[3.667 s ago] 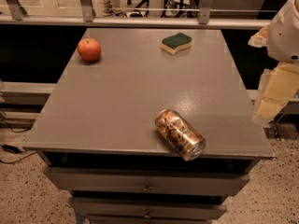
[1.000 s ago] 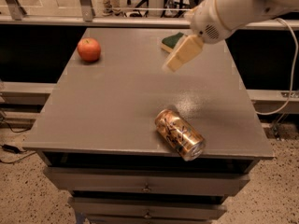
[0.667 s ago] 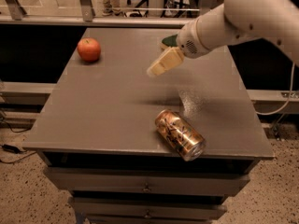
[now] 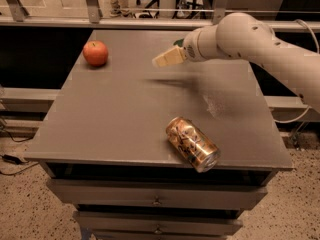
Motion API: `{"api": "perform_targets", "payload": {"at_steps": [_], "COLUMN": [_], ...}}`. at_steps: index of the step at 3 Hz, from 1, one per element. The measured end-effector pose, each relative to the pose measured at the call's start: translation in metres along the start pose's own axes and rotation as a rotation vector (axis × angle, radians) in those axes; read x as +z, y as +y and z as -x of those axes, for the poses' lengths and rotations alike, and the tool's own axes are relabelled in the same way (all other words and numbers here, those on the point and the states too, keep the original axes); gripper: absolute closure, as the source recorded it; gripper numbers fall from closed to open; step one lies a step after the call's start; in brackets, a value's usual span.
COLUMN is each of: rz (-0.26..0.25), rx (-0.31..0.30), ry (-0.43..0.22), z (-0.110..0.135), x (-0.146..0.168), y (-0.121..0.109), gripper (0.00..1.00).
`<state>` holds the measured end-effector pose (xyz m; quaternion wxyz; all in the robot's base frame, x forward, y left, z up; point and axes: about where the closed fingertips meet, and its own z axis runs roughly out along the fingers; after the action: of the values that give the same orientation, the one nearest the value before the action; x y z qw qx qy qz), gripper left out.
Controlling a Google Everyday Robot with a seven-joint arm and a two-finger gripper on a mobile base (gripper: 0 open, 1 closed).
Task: Move sponge near apple
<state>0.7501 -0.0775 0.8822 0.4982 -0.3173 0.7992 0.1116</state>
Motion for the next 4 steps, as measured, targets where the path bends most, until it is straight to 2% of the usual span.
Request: {"api": "perform_targets", "payload": {"at_steps": [1, 2, 3, 4], "rz": [-0.125, -0.207, -0.259, -0.266], "rx": [0.014, 0.018, 0.035, 0.047], "ry": [-0.057, -0.074, -0.063, -0.049], "z": [0.007, 0.008, -0.001, -0.009], "x": [0.0, 0.005, 0.013, 0.021], "y": [-0.04, -0.071, -0.101, -0.109], "gripper": [0.0, 0.0, 0.0, 0.0]}}
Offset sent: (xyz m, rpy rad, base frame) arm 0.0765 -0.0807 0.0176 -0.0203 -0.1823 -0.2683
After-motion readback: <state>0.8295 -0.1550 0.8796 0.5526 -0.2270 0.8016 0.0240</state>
